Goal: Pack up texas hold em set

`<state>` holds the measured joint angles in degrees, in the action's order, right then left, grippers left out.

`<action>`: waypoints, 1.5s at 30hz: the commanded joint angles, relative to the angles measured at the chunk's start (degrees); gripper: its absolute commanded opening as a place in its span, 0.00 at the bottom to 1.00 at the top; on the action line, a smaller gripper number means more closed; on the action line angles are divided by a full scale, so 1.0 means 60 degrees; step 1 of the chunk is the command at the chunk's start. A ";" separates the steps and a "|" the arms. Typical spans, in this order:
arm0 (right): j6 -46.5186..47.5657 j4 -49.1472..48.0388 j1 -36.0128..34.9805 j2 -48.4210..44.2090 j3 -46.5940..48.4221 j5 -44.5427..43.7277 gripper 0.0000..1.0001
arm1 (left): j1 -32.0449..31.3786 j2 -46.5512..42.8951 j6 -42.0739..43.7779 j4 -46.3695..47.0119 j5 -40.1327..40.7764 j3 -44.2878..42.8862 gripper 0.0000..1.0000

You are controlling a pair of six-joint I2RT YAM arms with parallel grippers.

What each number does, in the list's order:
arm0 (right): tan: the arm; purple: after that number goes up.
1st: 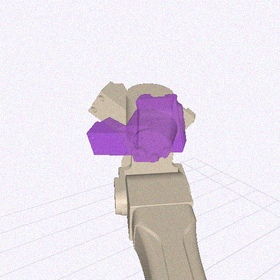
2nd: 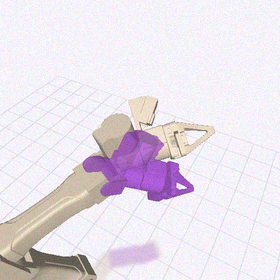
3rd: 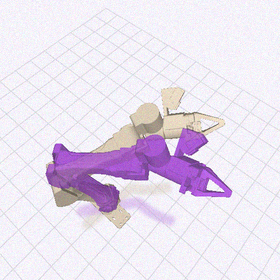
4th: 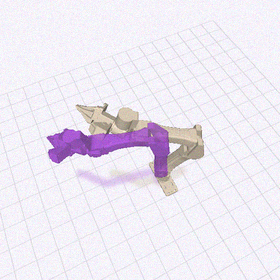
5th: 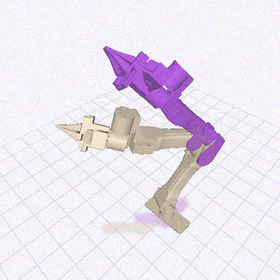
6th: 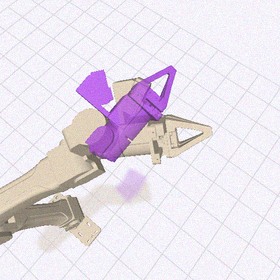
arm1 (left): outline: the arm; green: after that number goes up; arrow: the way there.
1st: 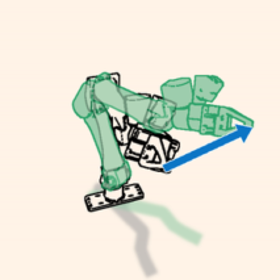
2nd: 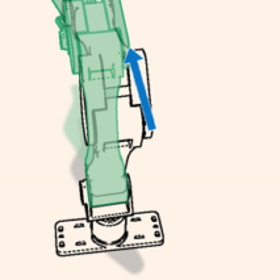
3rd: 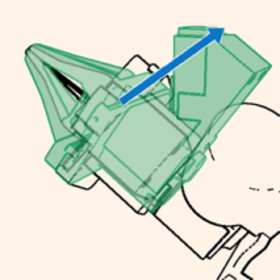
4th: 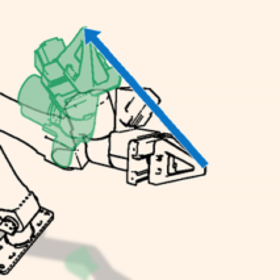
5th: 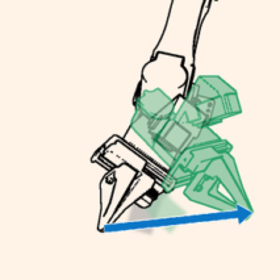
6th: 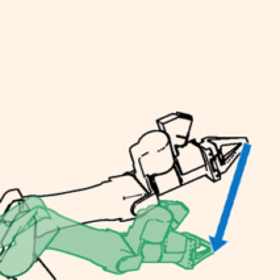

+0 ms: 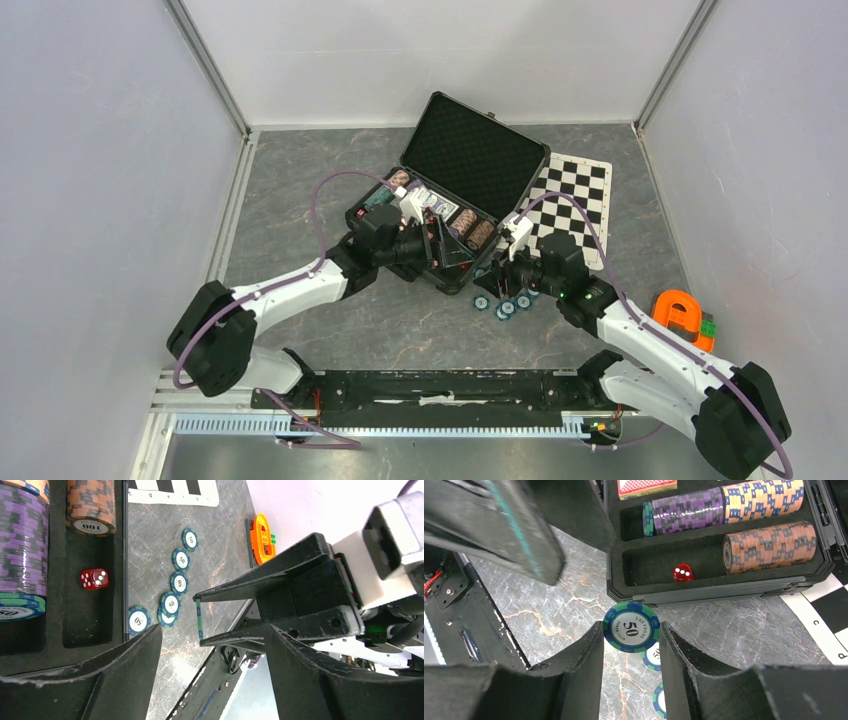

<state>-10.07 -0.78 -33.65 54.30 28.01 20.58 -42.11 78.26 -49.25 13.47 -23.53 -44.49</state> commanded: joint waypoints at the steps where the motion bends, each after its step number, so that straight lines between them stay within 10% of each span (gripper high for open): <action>1: 0.0163 -0.0574 -0.0112 -0.0353 -0.0054 0.0378 0.35 | 0.0023 0.0368 -0.0547 0.0666 -0.0517 -0.0229 0.78; 29: 0.0262 -0.0267 -0.0284 -0.0198 0.0180 -0.0116 0.34 | -0.0409 0.1652 -0.0229 -0.0191 -0.1060 -0.1048 0.39; 41: 0.0232 -0.0281 -0.0315 -0.0239 0.0196 -0.0005 0.34 | -0.0409 0.1575 -0.0184 0.0067 -0.1241 -0.0876 0.02; 45: 0.0216 -0.0277 -0.0305 -0.0247 0.0184 -0.0062 0.54 | -0.0402 0.1458 -0.0097 -0.0062 -0.1101 -0.0881 0.02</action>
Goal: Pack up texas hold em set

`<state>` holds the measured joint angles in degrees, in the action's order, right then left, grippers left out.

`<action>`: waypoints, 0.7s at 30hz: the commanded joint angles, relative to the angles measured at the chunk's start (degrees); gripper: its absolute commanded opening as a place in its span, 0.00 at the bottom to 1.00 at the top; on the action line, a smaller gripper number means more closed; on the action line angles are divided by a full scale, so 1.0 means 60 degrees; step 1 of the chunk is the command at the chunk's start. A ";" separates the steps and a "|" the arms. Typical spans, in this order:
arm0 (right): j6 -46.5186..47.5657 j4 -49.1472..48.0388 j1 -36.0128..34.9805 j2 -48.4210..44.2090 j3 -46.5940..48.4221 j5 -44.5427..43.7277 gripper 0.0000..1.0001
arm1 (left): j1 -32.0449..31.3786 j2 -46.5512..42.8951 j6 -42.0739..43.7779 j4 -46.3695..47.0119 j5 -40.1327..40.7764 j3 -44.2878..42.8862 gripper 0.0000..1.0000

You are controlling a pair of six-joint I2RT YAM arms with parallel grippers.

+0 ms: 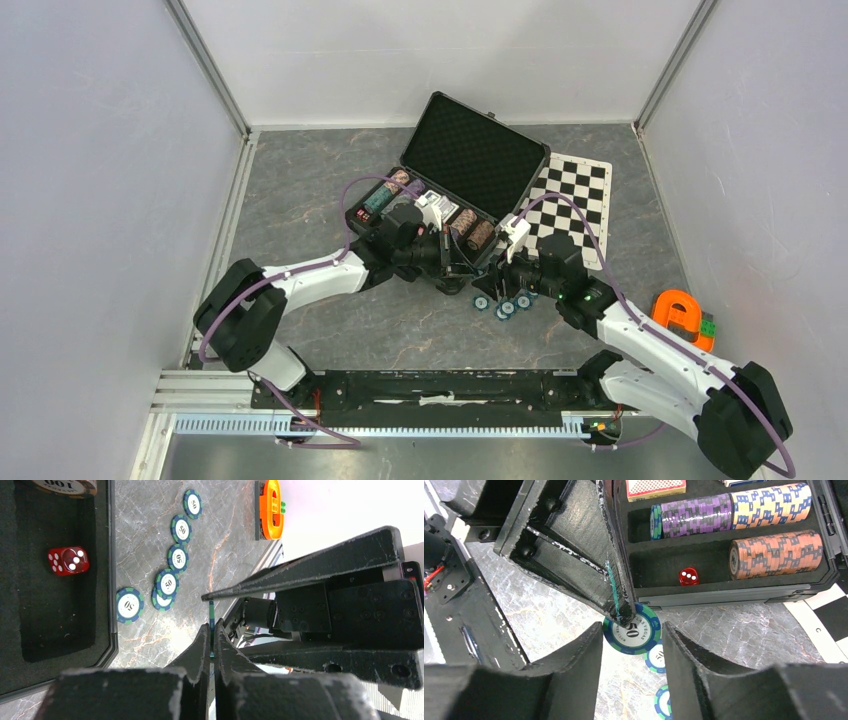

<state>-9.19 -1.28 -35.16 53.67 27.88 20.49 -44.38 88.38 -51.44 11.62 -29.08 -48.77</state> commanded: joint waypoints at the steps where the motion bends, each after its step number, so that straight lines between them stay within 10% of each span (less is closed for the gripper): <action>1: 0.0072 -0.0197 -0.0059 -0.0144 0.0202 -0.0097 0.64 | -0.0030 -0.0301 0.0282 0.0246 -0.0082 -0.0128 0.02; 9: -0.0034 -0.0151 -0.0064 -0.0574 0.0021 -0.0714 0.98 | 0.0104 -0.1223 0.0473 -0.0182 0.1026 0.0353 0.02; 21: -0.0807 -0.0331 -0.0059 -0.2593 -0.0966 -0.4150 0.98 | 0.0514 -0.3061 0.0951 -0.0971 0.2455 0.1322 0.02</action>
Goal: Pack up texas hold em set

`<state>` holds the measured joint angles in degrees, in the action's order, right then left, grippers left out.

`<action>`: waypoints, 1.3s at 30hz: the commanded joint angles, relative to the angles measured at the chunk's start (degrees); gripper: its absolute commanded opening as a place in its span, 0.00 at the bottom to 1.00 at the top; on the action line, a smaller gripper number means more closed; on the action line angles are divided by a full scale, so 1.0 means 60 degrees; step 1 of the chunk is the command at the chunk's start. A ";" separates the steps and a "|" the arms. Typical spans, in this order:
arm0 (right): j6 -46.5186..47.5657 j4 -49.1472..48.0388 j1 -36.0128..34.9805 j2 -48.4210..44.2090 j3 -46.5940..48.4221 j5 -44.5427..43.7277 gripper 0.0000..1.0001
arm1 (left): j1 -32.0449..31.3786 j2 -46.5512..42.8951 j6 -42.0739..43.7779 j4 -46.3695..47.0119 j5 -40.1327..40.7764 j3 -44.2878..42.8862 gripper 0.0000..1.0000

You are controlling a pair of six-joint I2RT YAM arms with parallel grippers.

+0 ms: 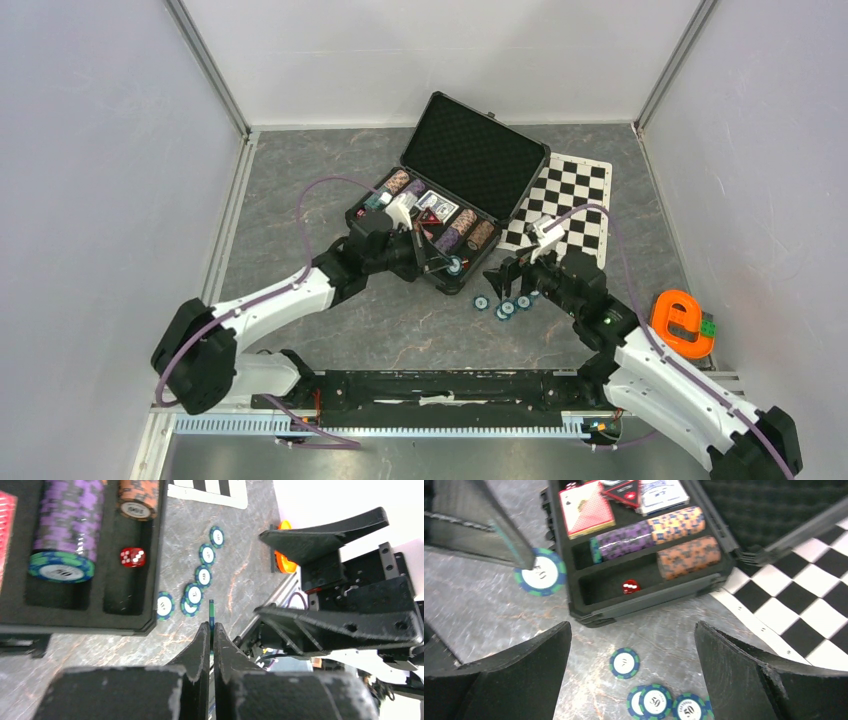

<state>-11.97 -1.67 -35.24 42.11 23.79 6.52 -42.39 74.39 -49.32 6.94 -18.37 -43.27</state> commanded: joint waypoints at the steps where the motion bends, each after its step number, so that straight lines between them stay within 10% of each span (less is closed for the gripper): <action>1: -0.0389 -0.0249 -0.0044 -0.0834 -0.0347 -0.2120 0.98 | 0.0229 -0.0941 0.0615 -0.0243 0.0829 0.0545 0.02; 13: -0.0552 -0.0215 -0.0037 -0.1618 -0.0888 -0.3637 0.98 | 0.0070 -0.3063 -0.1571 -0.3034 0.3676 0.0329 0.02; 39: -0.0583 -0.0498 -0.0043 -0.1641 -0.1012 -0.3075 0.98 | -0.0801 0.0537 -0.2848 -0.3340 0.6565 -0.1330 0.02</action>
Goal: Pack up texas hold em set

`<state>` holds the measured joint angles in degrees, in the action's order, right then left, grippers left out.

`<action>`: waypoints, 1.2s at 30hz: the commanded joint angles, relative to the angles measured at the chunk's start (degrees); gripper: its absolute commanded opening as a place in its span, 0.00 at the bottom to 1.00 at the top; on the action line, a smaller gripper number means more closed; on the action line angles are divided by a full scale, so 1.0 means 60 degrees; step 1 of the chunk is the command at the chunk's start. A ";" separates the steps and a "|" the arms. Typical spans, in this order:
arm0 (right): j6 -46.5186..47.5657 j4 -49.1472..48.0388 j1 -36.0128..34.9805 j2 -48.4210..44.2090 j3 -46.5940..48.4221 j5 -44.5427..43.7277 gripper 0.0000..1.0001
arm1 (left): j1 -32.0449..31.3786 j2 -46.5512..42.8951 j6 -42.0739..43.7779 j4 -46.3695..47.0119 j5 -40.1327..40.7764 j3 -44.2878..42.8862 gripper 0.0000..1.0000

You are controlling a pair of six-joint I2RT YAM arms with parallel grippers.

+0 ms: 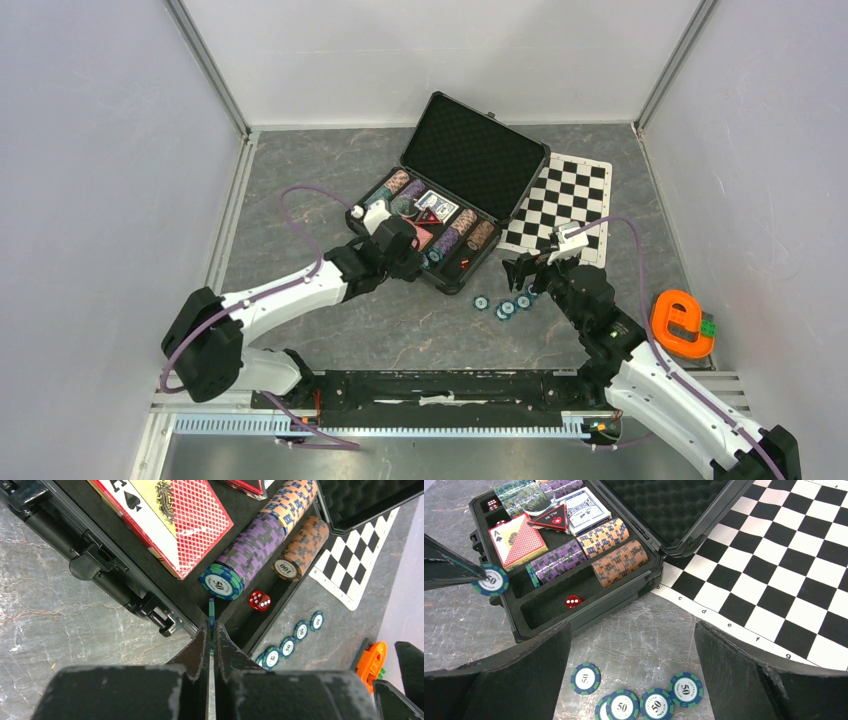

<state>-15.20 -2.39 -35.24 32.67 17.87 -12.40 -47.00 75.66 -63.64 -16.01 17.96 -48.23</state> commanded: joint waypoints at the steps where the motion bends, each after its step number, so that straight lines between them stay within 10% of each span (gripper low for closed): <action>1: -0.0036 -0.0377 -0.0036 -0.0066 -0.0027 0.0093 0.98 | -0.0032 0.0427 -0.0513 0.0504 0.0488 -0.0555 0.02; 20: -0.0070 -0.0436 -0.0044 -0.0094 -0.0115 0.0234 0.98 | -0.0018 0.1296 -0.1127 0.1253 0.0107 -0.0546 0.03; 36: -0.0073 -0.0459 -0.0042 0.0001 -0.0136 0.0353 0.98 | -0.0018 0.1363 -0.1376 0.1623 0.0098 -0.0455 0.26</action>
<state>-15.22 -2.90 -35.24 32.69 17.28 -10.61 -47.00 83.85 -69.82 -9.23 17.82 -49.89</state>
